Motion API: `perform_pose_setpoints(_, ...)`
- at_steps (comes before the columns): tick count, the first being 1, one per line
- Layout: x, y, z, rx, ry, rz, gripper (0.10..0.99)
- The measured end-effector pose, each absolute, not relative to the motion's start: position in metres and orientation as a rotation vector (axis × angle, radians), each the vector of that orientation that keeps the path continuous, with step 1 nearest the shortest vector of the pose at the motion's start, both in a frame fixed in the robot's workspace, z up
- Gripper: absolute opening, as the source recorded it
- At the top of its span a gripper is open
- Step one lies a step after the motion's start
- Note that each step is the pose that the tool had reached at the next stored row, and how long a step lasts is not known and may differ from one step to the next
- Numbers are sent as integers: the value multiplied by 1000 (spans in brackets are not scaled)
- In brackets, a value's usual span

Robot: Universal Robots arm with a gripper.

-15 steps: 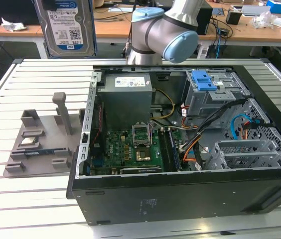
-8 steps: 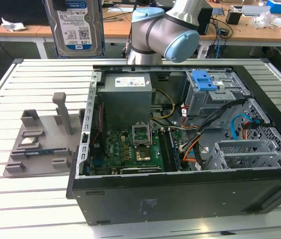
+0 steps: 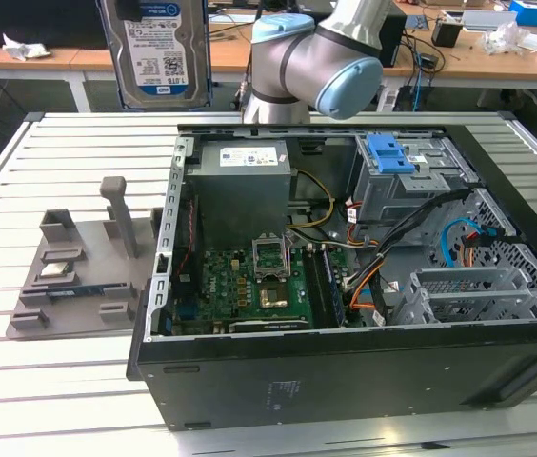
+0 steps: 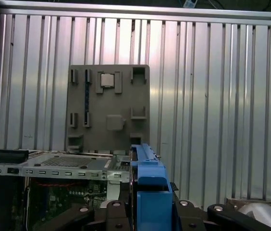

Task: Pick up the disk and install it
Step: 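Pick up the disk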

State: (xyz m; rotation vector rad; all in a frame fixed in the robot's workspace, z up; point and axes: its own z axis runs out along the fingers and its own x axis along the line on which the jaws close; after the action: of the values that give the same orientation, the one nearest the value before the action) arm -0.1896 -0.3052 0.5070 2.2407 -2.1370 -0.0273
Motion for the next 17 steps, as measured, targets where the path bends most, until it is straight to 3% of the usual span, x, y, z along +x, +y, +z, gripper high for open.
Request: perform_pose_setpoints(17,-134,-305,507,2241,-2137,-27,369)
